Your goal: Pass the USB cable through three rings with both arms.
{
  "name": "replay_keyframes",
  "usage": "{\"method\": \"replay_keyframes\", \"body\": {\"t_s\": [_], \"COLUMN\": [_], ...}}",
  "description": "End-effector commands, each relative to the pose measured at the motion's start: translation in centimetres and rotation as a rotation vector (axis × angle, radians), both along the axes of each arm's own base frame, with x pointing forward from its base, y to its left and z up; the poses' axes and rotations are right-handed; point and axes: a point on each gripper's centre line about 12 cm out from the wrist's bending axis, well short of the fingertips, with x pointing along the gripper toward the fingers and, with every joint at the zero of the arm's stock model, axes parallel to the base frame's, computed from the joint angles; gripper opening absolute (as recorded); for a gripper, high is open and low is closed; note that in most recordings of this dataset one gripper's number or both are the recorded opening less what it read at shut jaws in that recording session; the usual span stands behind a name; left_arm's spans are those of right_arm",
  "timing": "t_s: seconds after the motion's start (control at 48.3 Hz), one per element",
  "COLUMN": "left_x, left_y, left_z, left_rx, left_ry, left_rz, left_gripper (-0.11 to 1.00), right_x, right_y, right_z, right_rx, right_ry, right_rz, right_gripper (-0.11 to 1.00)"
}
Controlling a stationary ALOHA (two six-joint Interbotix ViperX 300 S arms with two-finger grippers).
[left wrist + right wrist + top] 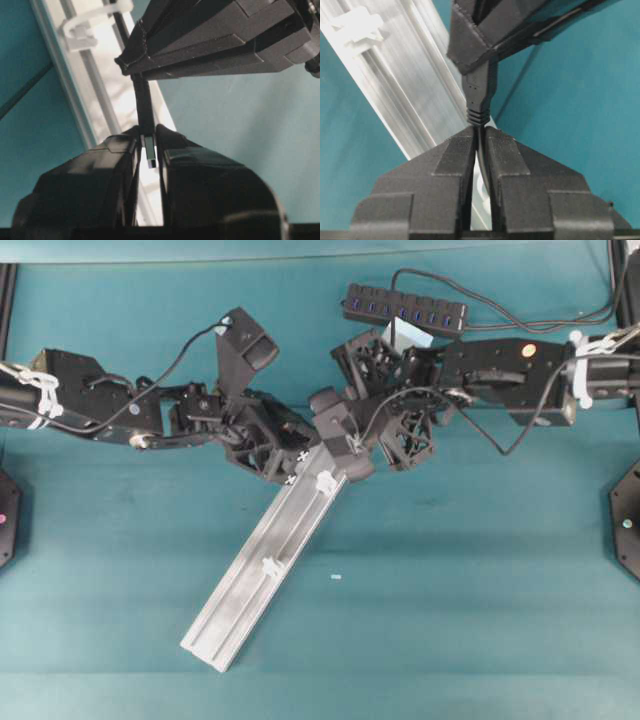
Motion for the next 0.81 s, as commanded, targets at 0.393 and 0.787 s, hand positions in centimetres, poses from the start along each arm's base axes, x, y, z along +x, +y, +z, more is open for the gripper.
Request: {"method": "replay_keyframes", "body": {"t_s": [0.393,0.787], "left_x": [-4.0,-8.6], "left_y": [-1.3,-2.2], "left_z": [4.5,7.5], "left_rx": [0.020,0.178], "left_ry": [-0.013,-0.048], "left_rz": [-0.023,-0.100], "left_gripper": [0.94,0.92], "right_x": [-0.2,-0.4], "right_y": [-0.3,0.2], "right_z": [-0.5,-0.9], "right_rx": [-0.087,-0.160], "right_ry": [0.072,0.126], "right_rz": [0.094,0.255], "right_gripper": [0.08,0.08]}}
